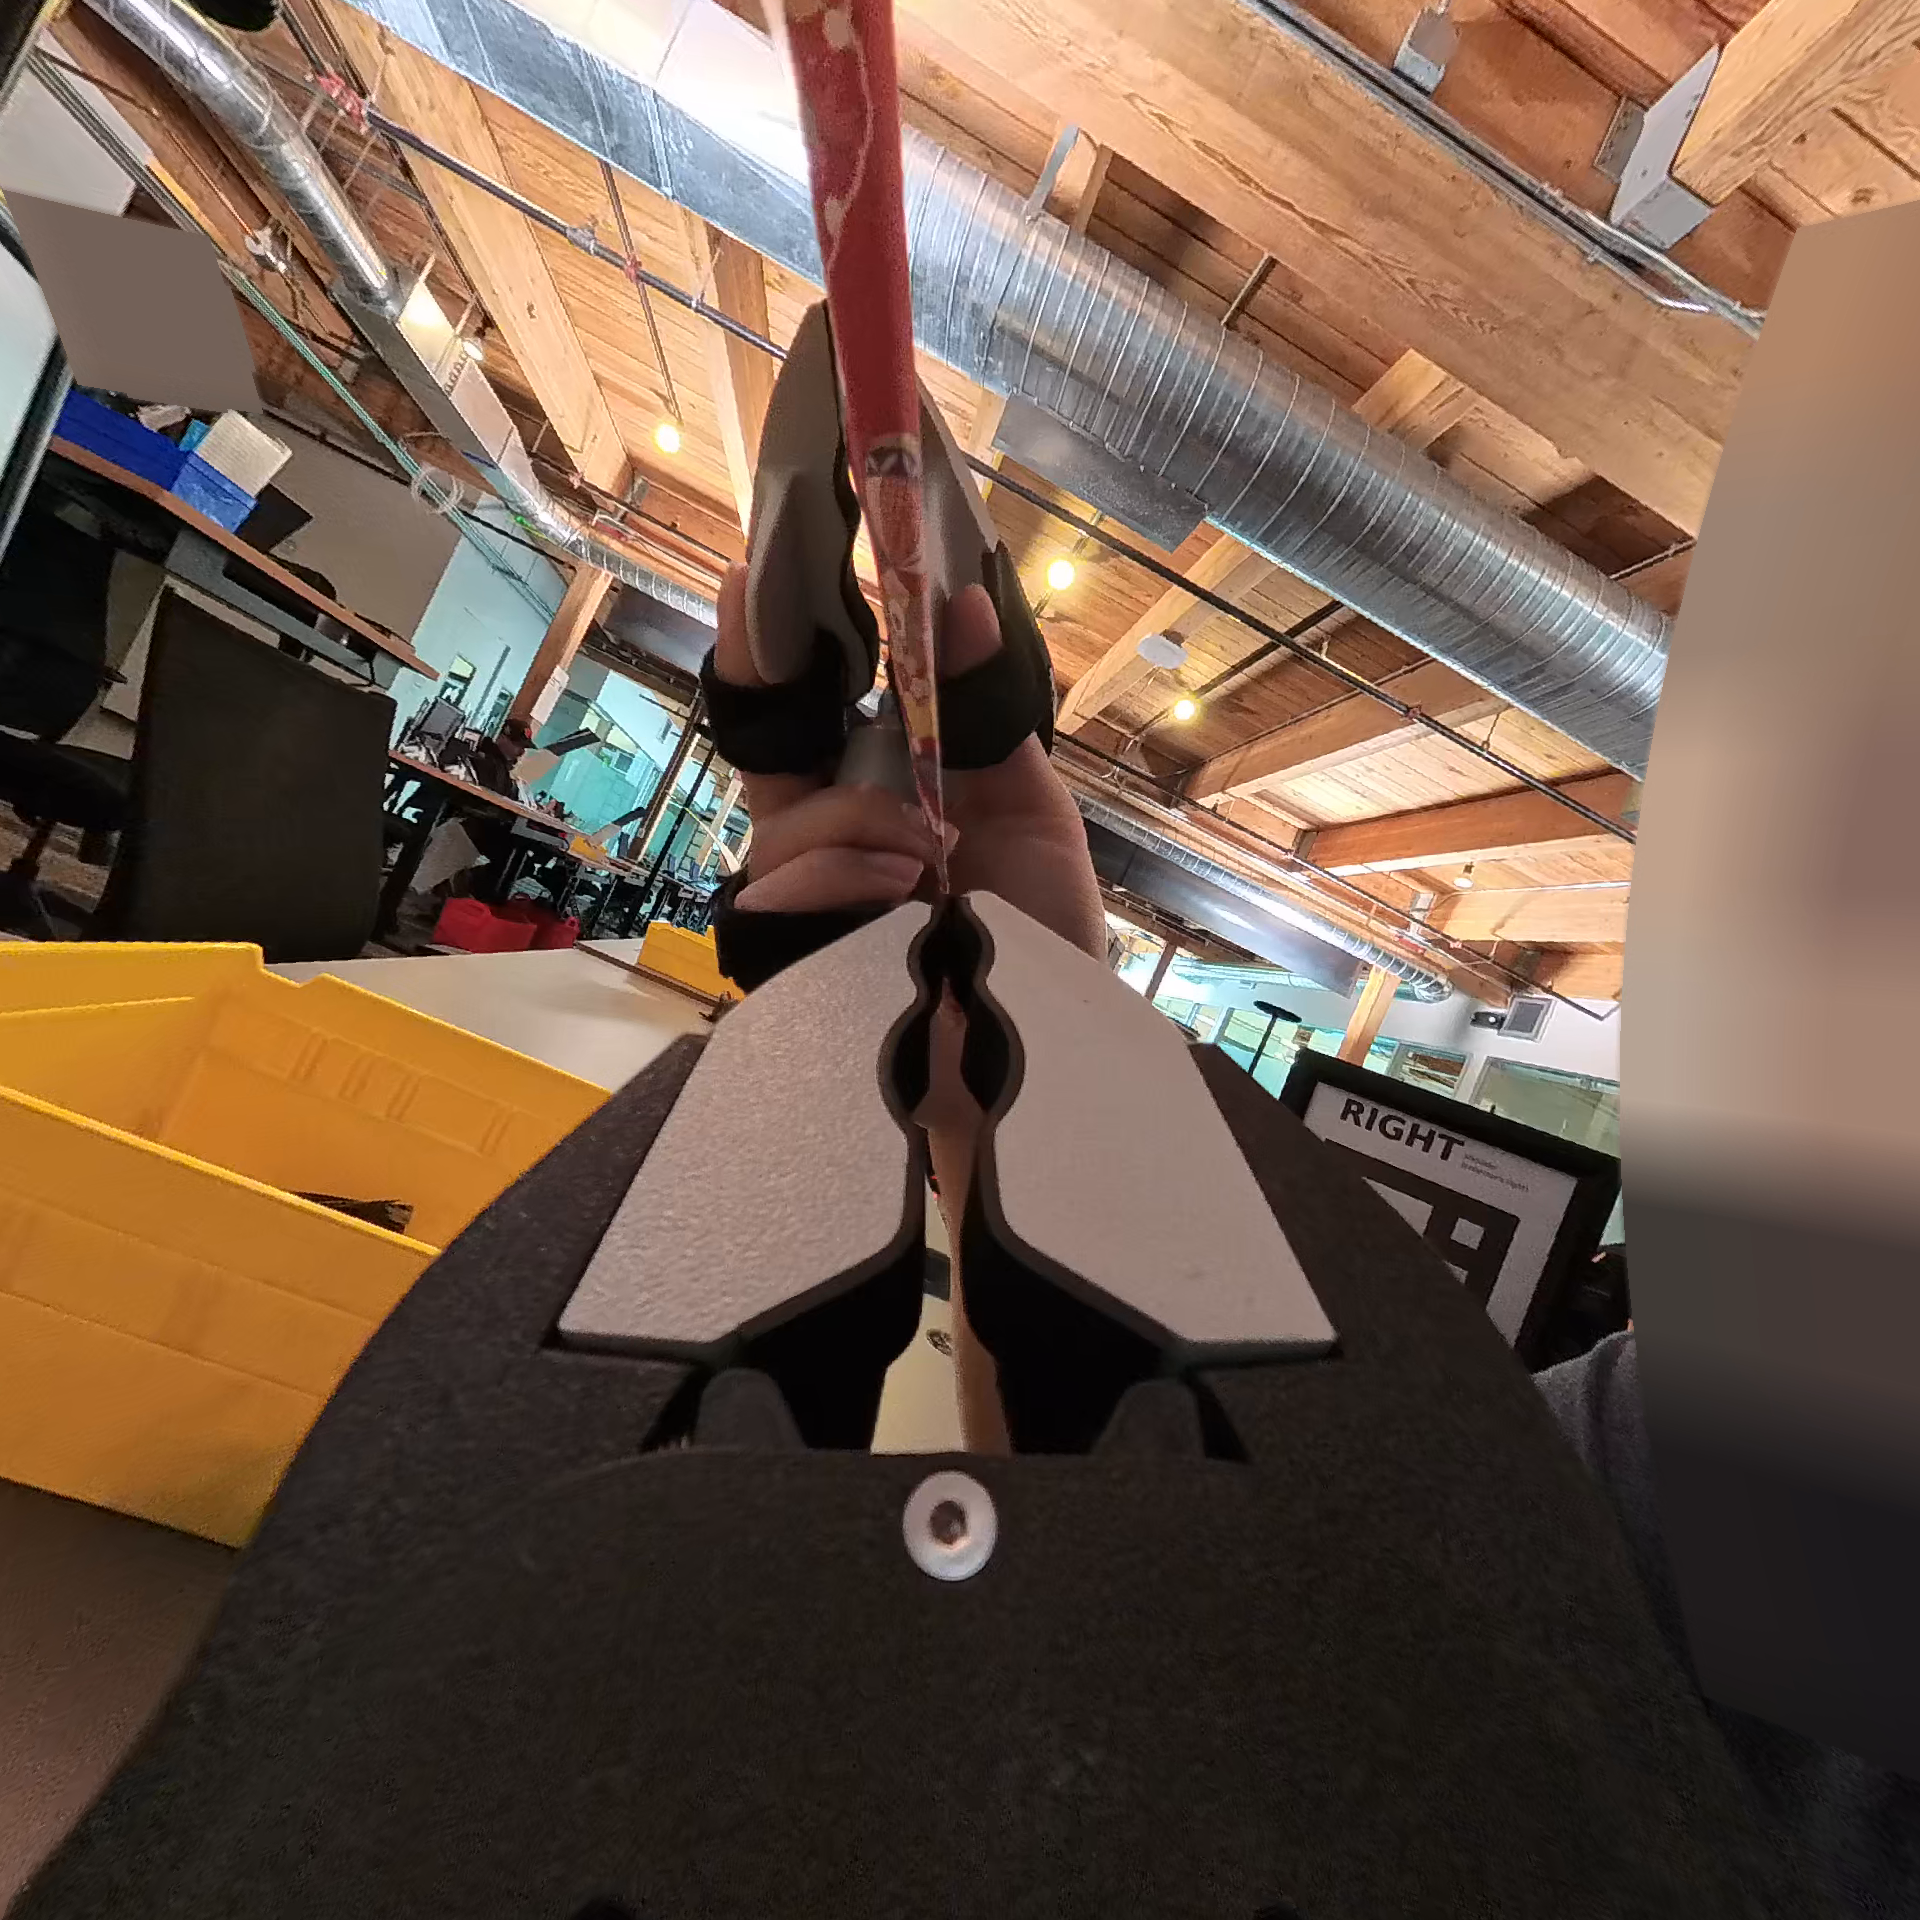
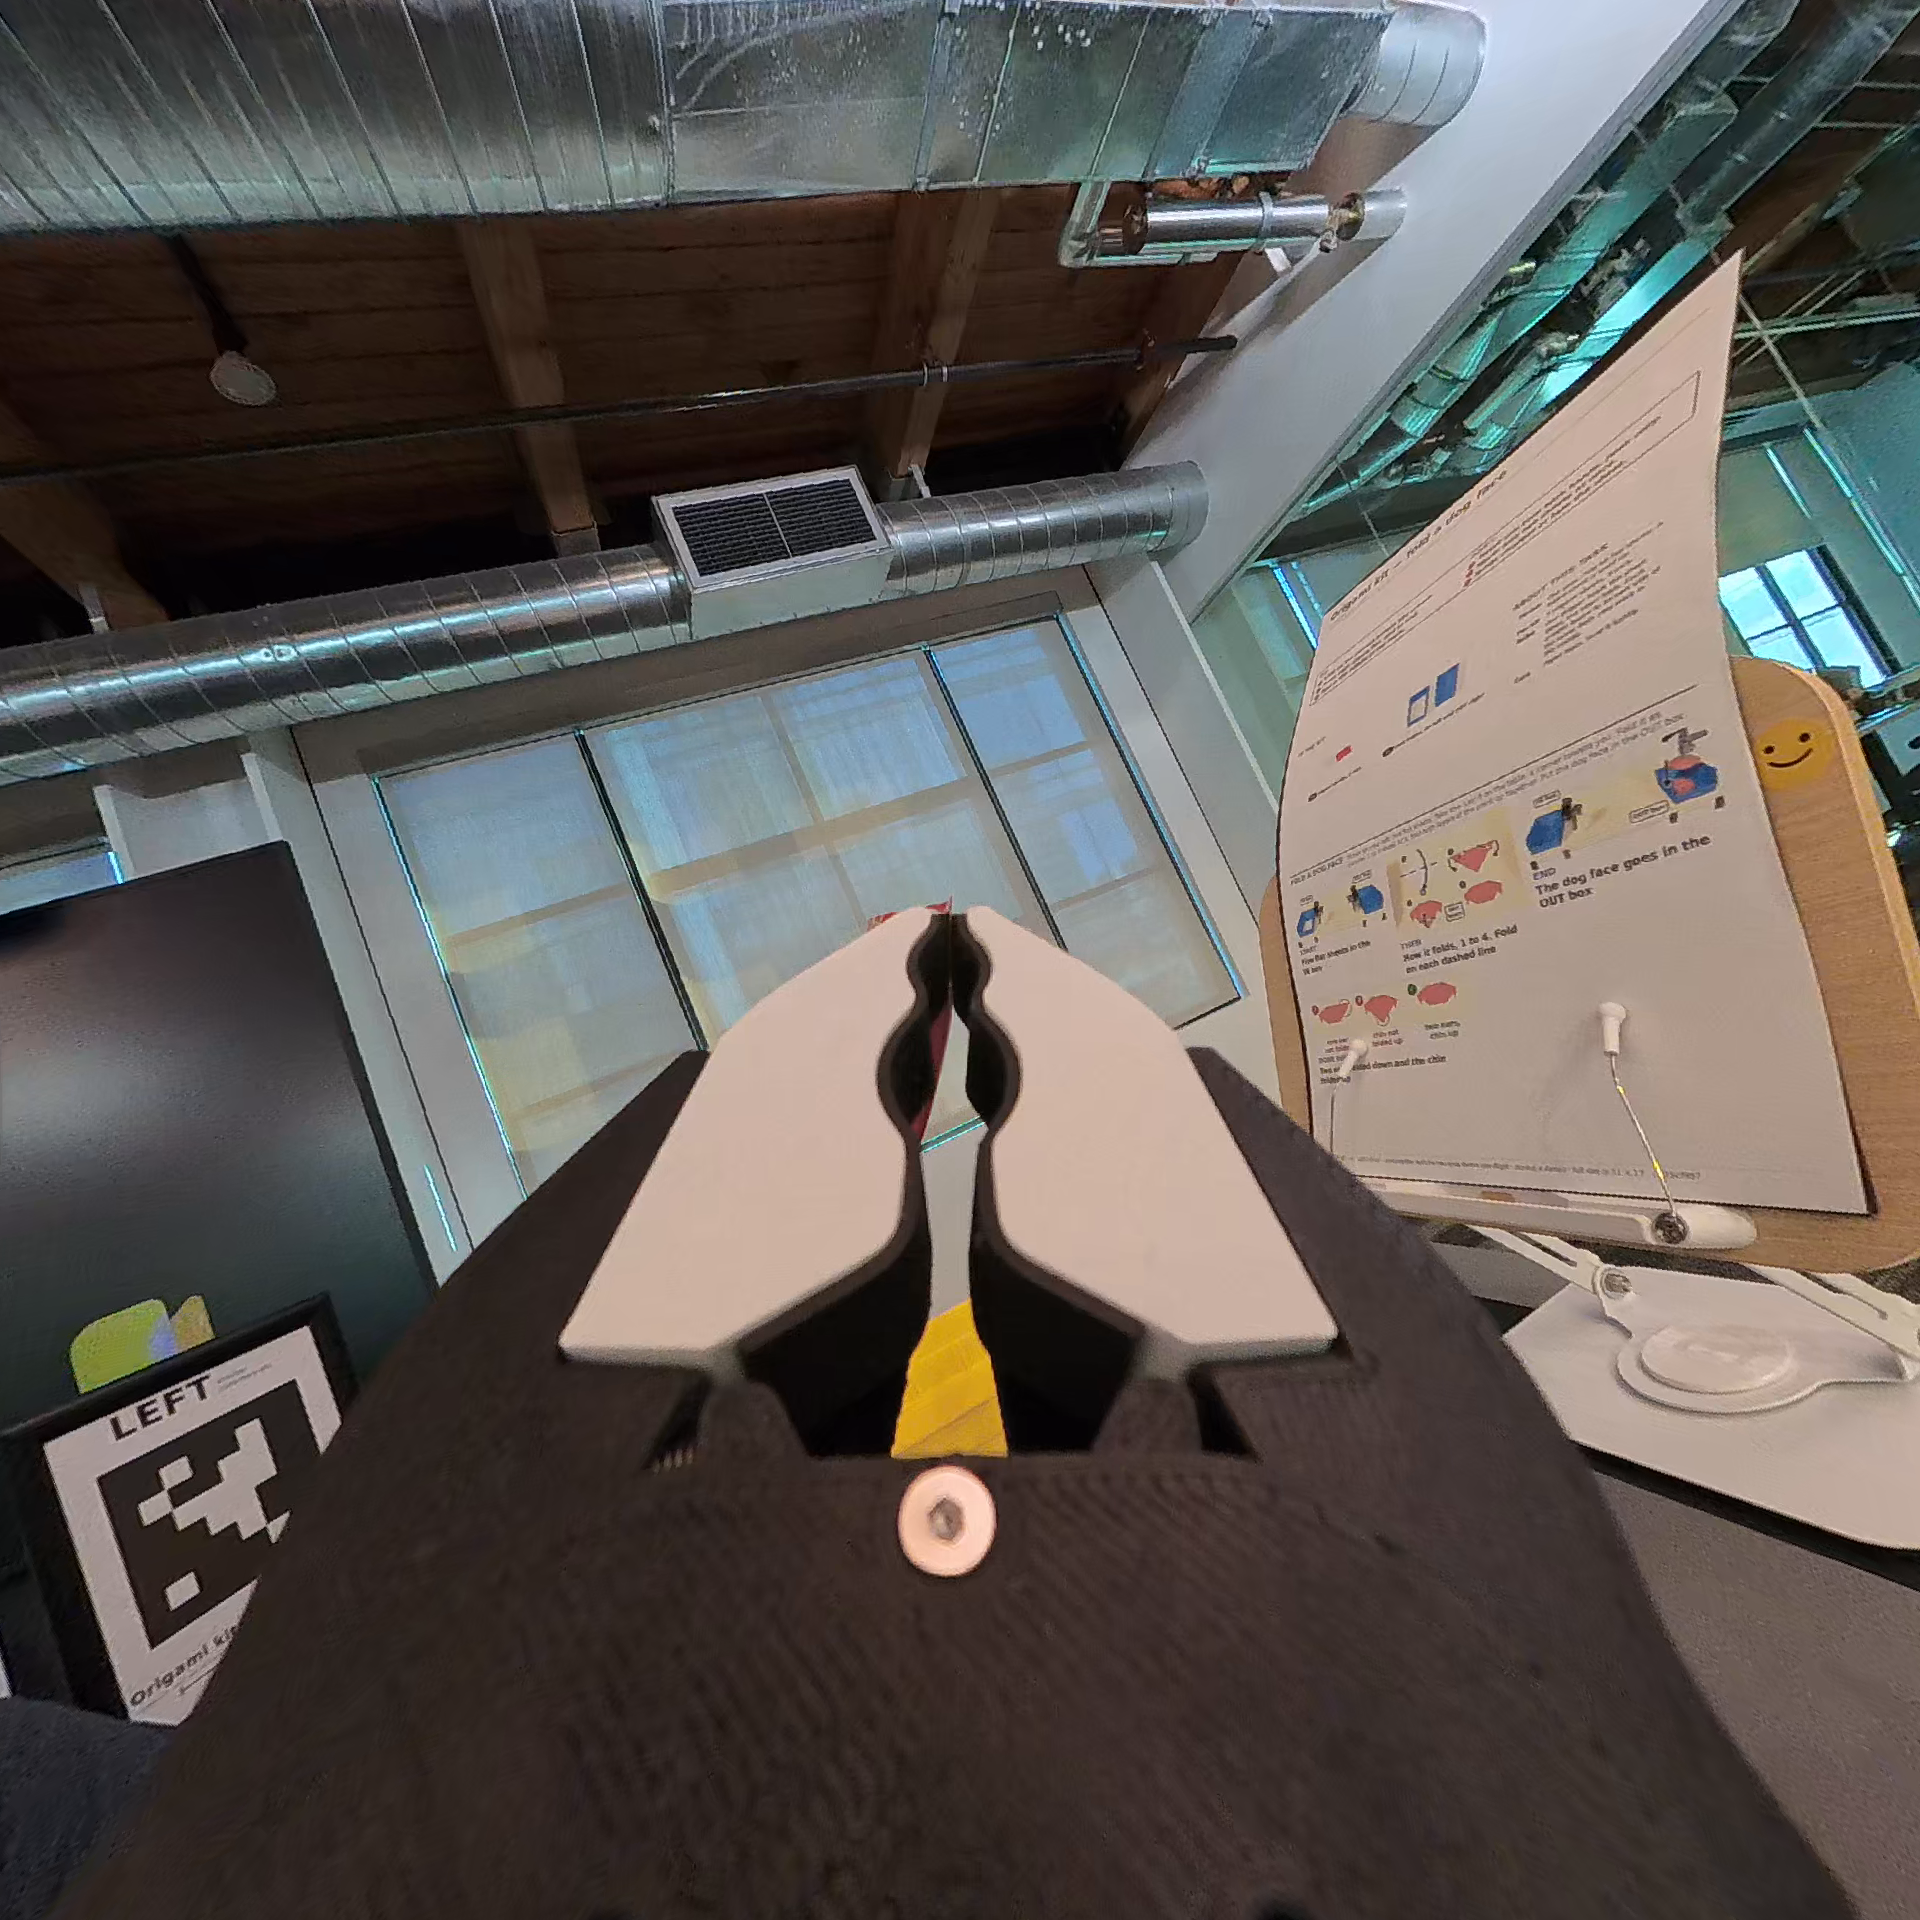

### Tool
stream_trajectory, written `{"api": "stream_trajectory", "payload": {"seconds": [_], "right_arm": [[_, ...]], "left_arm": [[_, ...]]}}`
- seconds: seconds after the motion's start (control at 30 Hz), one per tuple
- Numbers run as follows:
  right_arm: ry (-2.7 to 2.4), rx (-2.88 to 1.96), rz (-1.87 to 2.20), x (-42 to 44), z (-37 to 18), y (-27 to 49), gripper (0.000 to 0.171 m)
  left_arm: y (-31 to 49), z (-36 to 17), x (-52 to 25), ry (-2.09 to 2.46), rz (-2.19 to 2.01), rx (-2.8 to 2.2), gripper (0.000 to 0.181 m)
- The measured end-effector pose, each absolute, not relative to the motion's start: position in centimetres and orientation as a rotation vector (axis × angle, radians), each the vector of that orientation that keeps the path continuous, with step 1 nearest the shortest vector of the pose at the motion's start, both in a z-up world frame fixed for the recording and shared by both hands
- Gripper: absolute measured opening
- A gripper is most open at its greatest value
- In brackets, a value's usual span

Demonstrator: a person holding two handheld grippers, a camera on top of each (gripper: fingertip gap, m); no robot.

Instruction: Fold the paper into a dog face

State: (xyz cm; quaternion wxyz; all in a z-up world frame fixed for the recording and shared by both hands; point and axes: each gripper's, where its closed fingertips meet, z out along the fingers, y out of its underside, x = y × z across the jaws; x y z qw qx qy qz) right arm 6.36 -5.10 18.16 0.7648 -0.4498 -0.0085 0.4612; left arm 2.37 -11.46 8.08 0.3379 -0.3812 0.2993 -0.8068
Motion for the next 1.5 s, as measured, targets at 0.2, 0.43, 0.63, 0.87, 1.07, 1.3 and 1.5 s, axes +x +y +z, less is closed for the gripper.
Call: {"api": "stream_trajectory", "payload": {"seconds": [0.2,0.43,0.63,0.87,1.07,1.3,1.5], "right_arm": [[-0.013,-0.972,0.993,6.8,18.3,-5.3,0.001],[0.003,-0.952,0.990,7.2,18.5,-5.5,0.001],[0.010,-0.949,0.988,7.3,18.6,-5.5,0.001],[0.022,-0.928,0.989,7.6,18.8,-5.8,0.001],[0.027,-0.922,0.987,7.8,18.9,-5.8,0.001],[0.033,-0.924,0.976,7.9,18.8,-5.8,0.001],[0.035,-0.926,0.973,8.0,18.8,-5.8,0.000]], "left_arm": [[-11.5,8.1,2.4,0.769,-2.104,-0.996,0.000],[-11.8,7.9,2.5,0.779,-2.113,-1.000,0.000],[-11.6,7.8,2.5,0.759,-2.108,-0.998,0.000],[-11.6,8.1,2.2,0.746,-2.090,-0.988,0.000],[-11.8,8.1,2.2,0.753,-2.097,-0.983,0.001],[-12.3,8.3,2.2,0.774,-2.085,-0.964,0.000],[-12.7,7.8,2.6,0.819,-2.078,-0.982,0.000]]}}
